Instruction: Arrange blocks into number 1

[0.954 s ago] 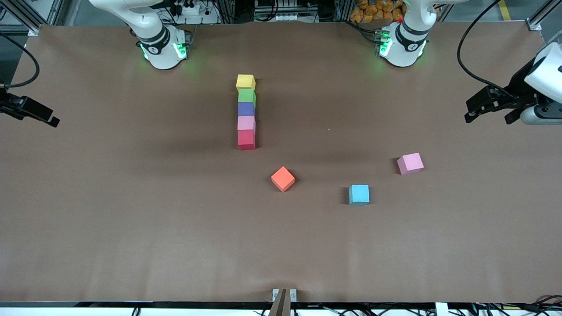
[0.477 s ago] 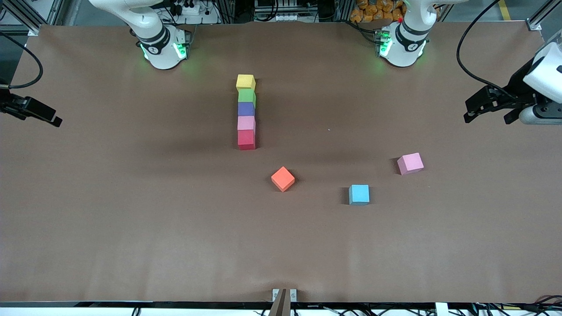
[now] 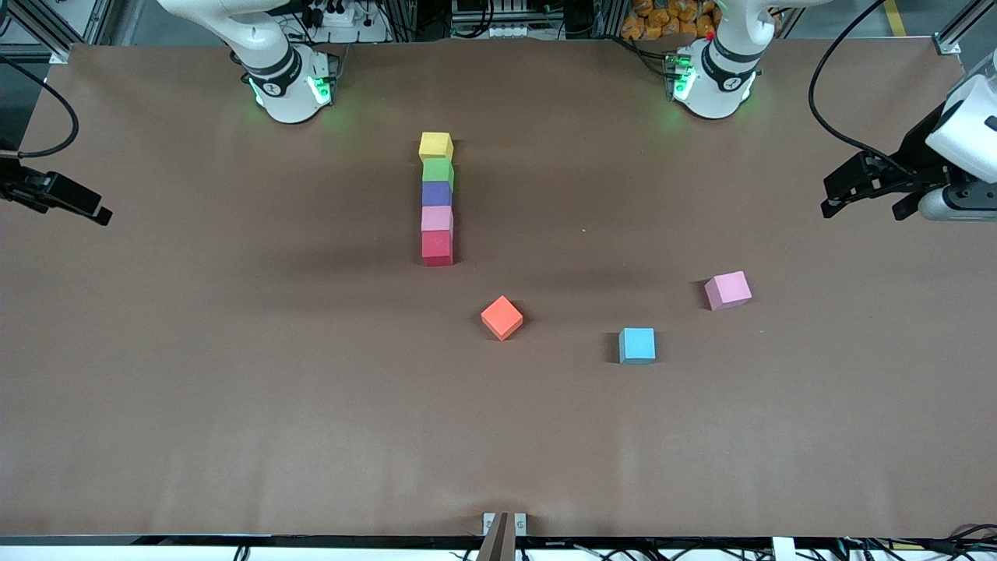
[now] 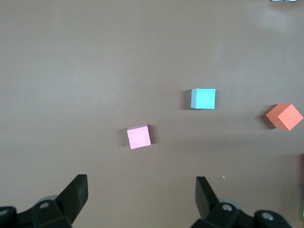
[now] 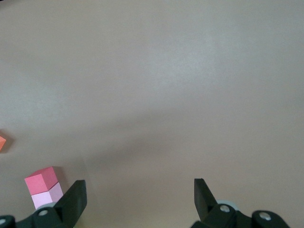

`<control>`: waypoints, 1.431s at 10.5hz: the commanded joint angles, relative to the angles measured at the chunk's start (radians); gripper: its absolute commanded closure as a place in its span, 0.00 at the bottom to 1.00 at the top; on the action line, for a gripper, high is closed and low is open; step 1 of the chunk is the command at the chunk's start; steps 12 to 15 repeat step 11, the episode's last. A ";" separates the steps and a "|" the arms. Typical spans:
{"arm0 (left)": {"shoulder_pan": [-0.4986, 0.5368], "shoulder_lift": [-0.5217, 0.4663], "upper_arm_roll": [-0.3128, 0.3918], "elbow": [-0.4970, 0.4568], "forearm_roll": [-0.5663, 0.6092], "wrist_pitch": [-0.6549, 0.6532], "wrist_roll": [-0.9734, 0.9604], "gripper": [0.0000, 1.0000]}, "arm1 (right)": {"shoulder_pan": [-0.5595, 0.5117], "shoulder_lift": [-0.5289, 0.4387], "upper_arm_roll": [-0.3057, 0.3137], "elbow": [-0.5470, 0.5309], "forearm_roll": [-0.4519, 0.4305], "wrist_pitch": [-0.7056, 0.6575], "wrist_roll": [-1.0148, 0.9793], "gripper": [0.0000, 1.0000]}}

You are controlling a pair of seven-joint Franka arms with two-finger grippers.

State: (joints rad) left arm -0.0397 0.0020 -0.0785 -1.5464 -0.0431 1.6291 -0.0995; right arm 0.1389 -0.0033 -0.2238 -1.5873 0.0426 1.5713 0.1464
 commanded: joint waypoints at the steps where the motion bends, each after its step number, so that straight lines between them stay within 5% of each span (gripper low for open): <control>1: -0.003 -0.013 -0.009 -0.007 0.014 -0.005 -0.002 0.00 | -0.002 -0.012 0.007 -0.008 -0.015 -0.004 -0.001 0.00; 15: 0.003 -0.017 -0.030 -0.011 0.048 -0.055 0.026 0.00 | 0.001 -0.011 0.007 -0.010 -0.014 -0.005 0.004 0.00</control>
